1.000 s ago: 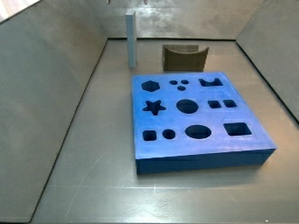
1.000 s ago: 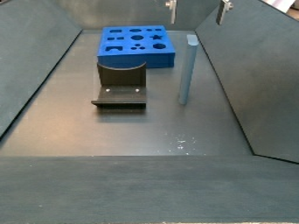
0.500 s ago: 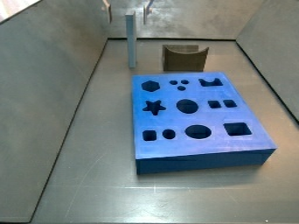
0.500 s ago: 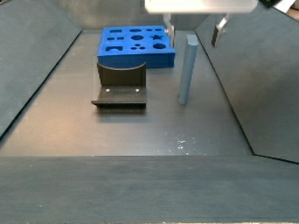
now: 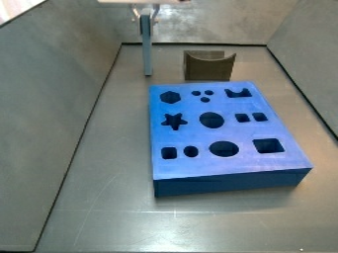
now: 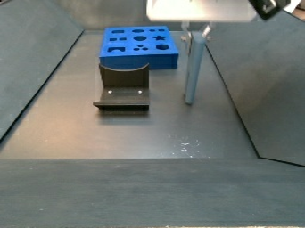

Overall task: Pick up the square-circle object. Move up. Rotate the square-circle object. Place the square-circle object on the fixture. Regrasp the square-circle object. Move to above the board. Insert the square-circle object.
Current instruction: Move to above the board.

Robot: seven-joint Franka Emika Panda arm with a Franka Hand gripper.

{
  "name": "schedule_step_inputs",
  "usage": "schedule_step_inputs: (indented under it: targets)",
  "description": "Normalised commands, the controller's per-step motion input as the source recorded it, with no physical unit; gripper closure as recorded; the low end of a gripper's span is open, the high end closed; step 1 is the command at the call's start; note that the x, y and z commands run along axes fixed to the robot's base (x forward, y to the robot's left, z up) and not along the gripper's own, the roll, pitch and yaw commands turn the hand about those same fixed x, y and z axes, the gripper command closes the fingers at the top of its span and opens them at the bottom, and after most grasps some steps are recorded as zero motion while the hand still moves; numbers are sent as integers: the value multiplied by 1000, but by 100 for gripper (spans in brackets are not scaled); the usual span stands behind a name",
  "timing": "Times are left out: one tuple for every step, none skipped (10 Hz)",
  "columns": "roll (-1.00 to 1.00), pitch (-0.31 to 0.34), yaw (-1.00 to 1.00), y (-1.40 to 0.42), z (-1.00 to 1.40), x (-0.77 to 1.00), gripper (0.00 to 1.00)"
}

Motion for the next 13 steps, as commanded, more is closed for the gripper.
schedule_step_inputs:
  targets:
    - [-155,26,63,-220,1000,57,100]
    - [-110,50,48,-200,1000,55,100]
    - [-87,69,47,-193,1000,56,100]
    - [-72,88,43,-181,1000,56,100]
    - [-65,89,40,-173,1000,57,100]
    - [-58,87,38,-165,1000,55,100]
    - [-56,84,38,-159,1000,54,100]
    - [-53,83,38,-146,1000,51,100]
    - [-51,84,40,-138,1000,50,100]
    - [-51,84,38,-126,1000,49,100]
    - [-51,83,37,-115,1000,47,100]
    - [-51,84,39,-103,964,43,100]
    - [-52,84,40,-77,798,36,100]
